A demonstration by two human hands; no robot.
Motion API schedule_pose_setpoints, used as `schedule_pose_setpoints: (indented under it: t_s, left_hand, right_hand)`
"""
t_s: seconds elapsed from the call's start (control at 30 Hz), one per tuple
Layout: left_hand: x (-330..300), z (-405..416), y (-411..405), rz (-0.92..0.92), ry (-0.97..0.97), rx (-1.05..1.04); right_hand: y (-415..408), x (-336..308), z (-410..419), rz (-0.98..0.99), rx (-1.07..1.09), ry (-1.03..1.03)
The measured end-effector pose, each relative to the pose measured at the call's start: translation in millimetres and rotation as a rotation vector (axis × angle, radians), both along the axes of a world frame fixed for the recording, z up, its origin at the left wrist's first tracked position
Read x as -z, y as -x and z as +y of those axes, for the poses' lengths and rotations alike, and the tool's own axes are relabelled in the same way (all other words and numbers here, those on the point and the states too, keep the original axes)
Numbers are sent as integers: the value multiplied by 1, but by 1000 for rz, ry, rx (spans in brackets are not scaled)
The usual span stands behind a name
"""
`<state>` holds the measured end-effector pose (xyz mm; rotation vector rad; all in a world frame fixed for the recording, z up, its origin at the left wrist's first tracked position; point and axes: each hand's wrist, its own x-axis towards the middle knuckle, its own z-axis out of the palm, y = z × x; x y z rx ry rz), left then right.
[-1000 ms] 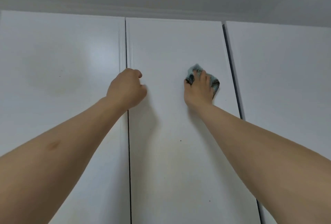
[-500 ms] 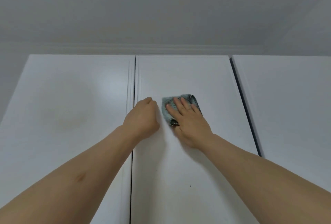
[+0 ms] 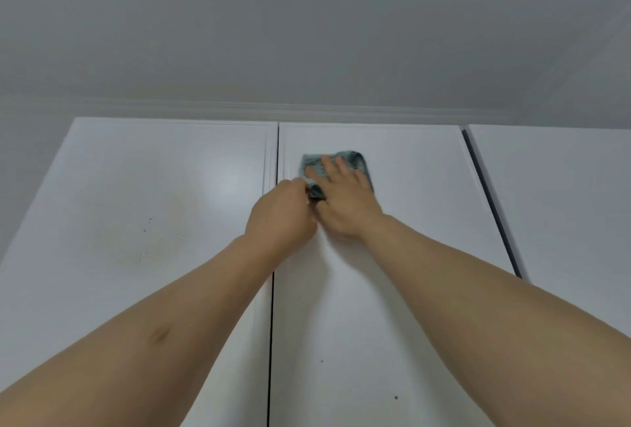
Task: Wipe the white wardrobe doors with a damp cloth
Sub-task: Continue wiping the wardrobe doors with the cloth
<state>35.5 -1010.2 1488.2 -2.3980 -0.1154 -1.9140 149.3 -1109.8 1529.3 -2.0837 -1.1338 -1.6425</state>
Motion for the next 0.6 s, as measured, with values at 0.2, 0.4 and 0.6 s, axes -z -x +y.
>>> schedule_pose_setpoints:
  t_s: [0.2, 0.4, 0.6]
  left_hand:
    - [-9, -2, 4, 2, 112, 57]
    - [-6, -10, -9, 5, -12, 55]
    - [-28, -29, -23, 126, -40, -26]
  right_hand:
    - [-22, 16, -38, -137, 13, 175]
    - [-84, 13, -132, 90, 97, -242]
    - [-93, -17, -160, 318, 116, -406]
